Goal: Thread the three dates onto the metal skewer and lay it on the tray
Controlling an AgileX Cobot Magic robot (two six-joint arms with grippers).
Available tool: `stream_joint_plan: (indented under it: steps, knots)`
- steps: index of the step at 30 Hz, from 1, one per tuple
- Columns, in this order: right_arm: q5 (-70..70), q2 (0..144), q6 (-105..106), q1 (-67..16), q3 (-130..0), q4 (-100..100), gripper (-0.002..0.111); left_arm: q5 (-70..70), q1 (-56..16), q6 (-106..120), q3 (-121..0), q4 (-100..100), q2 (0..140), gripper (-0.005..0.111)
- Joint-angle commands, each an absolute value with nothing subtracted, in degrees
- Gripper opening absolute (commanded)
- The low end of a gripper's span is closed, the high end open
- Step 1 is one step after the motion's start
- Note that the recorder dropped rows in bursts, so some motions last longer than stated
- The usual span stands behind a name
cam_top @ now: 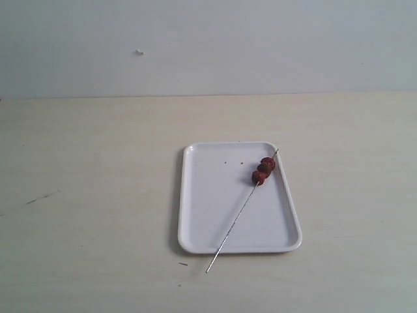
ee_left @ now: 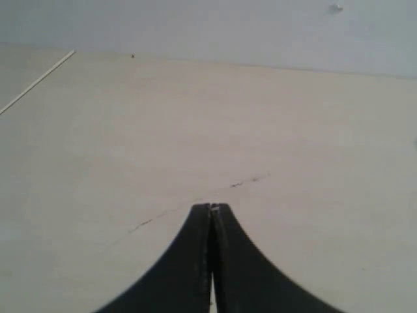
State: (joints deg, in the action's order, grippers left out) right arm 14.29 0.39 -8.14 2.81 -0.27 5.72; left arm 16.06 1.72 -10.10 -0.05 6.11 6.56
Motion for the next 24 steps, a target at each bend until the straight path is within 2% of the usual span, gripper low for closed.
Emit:
stream_joint_plan:
  steps: [1,10,24]
  knots:
    - [14.39,0.0,-8.06,3.08,0.0,6.05,0.0,16.24,1.79,-10.75,0.0,6.89,5.94,0.0]
    - [14.39,0.0,-8.17,3.08,0.0,6.05,0.0,16.24,1.79,-10.75,0.0,6.98,0.02,0.0]
    - [14.39,0.0,-8.03,3.08,0.0,6.05,0.0,16.24,1.79,-10.75,0.0,6.98,0.0,0.0]
